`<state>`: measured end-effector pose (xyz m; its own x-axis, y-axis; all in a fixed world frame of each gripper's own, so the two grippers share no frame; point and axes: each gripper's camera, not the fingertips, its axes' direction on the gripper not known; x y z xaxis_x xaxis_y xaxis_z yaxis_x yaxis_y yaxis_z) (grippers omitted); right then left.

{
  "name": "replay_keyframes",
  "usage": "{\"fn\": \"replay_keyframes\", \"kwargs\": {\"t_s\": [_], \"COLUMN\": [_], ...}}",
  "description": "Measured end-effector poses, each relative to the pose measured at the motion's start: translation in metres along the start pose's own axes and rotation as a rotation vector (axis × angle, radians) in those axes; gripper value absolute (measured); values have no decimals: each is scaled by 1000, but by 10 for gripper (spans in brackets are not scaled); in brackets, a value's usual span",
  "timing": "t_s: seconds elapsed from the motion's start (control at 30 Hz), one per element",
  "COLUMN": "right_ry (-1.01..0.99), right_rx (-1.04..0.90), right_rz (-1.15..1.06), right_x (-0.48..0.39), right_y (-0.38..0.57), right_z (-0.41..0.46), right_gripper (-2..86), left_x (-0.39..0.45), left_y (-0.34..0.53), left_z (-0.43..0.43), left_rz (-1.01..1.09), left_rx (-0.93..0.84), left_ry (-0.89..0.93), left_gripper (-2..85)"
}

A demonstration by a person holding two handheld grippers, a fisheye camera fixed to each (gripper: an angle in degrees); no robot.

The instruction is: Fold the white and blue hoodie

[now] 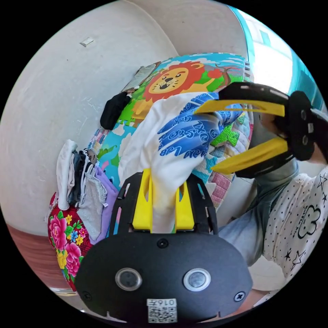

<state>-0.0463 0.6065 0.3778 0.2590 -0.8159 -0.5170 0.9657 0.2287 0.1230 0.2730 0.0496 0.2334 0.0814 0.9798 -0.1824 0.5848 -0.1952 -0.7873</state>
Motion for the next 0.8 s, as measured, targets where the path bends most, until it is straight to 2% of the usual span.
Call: {"fn": "replay_keyframes", "kwargs": {"t_s": [0.17, 0.33, 0.4, 0.5, 0.73, 0.8], "right_ry": [306, 236, 225, 158, 65, 29], "right_rx": [-234, -277, -278, -278, -304, -305], "right_rz": [-172, -169, -211, -209, -452, -516], "right_x": [-28, -15, -13, -2, 3, 4], "right_y": [-33, -33, -39, -61, -119, -134], "right_z": [64, 72, 71, 72, 77, 70], "right_gripper": [179, 171, 159, 135, 114, 112], "left_x": [8, 33, 56, 71, 63, 61], "left_y": [-10, -7, -8, -10, -14, -12], "left_z": [3, 22, 34, 47, 59, 42], "left_rz": [31, 64, 105, 138, 237, 280], "left_rx": [12, 60, 71, 39, -18, -29], "left_ry": [-54, -142, -285, -408, -340, -255], "left_gripper": [98, 122, 148, 153, 93, 88]}}
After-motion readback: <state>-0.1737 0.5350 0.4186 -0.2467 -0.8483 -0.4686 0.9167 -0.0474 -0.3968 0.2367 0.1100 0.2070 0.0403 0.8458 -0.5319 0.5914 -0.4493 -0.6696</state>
